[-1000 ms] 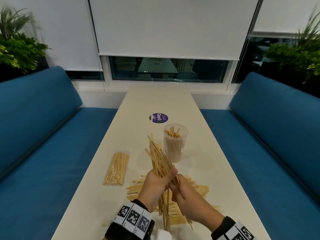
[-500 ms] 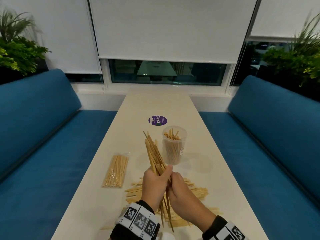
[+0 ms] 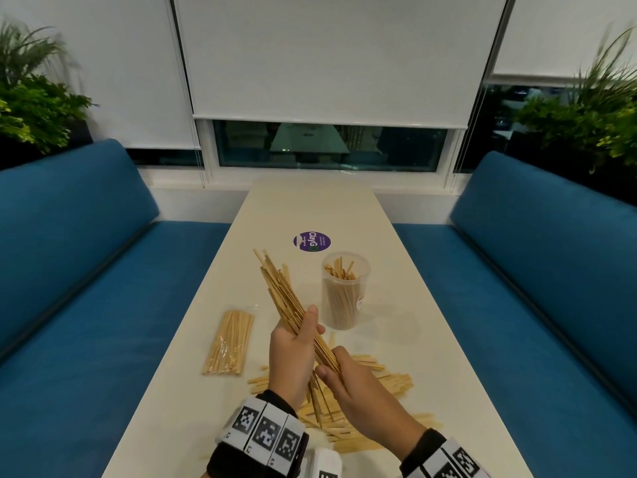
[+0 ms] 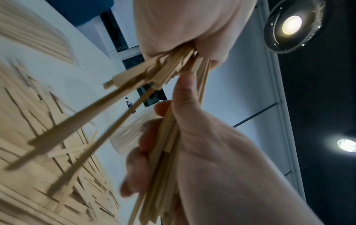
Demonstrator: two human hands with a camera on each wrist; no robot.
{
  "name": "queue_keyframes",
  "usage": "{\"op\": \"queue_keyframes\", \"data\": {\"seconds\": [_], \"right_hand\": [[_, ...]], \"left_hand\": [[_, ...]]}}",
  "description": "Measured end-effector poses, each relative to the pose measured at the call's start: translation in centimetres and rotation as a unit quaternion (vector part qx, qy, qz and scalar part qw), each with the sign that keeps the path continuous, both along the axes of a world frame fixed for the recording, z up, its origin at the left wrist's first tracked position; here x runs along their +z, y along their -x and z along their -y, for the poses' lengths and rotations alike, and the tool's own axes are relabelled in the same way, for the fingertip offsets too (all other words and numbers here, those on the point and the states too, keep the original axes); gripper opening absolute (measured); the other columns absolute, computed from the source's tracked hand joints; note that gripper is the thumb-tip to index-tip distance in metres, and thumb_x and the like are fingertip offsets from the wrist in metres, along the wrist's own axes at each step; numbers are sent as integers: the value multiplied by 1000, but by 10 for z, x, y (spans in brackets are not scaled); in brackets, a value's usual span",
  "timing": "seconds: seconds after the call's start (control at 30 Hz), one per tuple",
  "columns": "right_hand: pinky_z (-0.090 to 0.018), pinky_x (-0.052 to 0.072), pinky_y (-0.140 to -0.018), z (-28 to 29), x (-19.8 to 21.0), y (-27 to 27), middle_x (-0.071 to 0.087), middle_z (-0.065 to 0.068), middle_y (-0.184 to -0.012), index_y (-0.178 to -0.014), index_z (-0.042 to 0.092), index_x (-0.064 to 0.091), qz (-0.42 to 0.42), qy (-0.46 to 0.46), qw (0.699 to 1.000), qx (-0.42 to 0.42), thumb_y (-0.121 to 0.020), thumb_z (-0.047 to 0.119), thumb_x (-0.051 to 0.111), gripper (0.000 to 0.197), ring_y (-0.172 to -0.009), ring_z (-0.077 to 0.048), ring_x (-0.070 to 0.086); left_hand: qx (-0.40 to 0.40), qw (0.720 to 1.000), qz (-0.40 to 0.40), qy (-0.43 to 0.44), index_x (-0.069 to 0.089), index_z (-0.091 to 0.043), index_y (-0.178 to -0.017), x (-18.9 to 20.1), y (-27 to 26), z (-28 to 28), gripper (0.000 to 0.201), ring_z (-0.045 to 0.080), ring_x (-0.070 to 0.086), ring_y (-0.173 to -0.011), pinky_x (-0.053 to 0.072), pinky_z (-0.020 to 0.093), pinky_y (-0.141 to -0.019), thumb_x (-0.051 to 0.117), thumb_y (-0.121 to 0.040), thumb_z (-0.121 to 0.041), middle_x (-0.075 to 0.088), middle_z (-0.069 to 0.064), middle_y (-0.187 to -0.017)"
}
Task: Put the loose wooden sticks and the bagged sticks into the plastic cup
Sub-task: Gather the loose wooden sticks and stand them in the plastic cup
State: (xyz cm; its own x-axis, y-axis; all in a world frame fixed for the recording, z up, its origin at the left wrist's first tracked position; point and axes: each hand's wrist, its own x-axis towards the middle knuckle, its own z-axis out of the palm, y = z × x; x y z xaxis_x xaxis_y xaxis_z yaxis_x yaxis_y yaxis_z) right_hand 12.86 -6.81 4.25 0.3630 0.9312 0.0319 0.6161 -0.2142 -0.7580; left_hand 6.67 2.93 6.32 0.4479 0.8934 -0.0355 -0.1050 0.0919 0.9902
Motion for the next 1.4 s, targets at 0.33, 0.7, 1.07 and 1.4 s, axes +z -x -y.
{"op": "queue_keyframes", "data": {"seconds": [0.33,0.7,1.07,1.4], "right_hand": [[-14,39,-55,-4,3,1,53,10,-67,-88,30,44,-114,-43,993,6,-94,43,41,15,-54,4,48],[-34,53,-76,-6,-7,-22,60,-16,-98,-113,1,59,-614,-21,758,-220,-90,58,40,65,-82,-25,62],[-29,57,-53,-14,23,-1,68,-11,-68,-99,1,64,-685,-54,700,-194,-98,22,43,30,-55,-19,66],[-37,48,-96,-13,30,-2,67,7,-115,-110,40,63,-513,-49,851,-97,-88,66,28,50,-111,-14,59]], "left_hand": [[-23,993,96,70,56,-6,-80,2,-4,2,21,12,60,-55,50,28,-61,54,-92,-23,58,2,-58],[54,985,122,-108,50,-9,-72,22,-9,6,24,6,52,-51,45,12,-58,51,-93,-19,52,-6,-50],[29,989,53,-138,60,3,-99,16,-13,25,24,2,60,-62,43,1,-59,62,-87,-17,61,0,-72],[-40,993,49,-98,57,-34,-83,9,-10,29,13,-13,62,-66,46,3,-57,62,-86,-23,66,-22,-64]]}}
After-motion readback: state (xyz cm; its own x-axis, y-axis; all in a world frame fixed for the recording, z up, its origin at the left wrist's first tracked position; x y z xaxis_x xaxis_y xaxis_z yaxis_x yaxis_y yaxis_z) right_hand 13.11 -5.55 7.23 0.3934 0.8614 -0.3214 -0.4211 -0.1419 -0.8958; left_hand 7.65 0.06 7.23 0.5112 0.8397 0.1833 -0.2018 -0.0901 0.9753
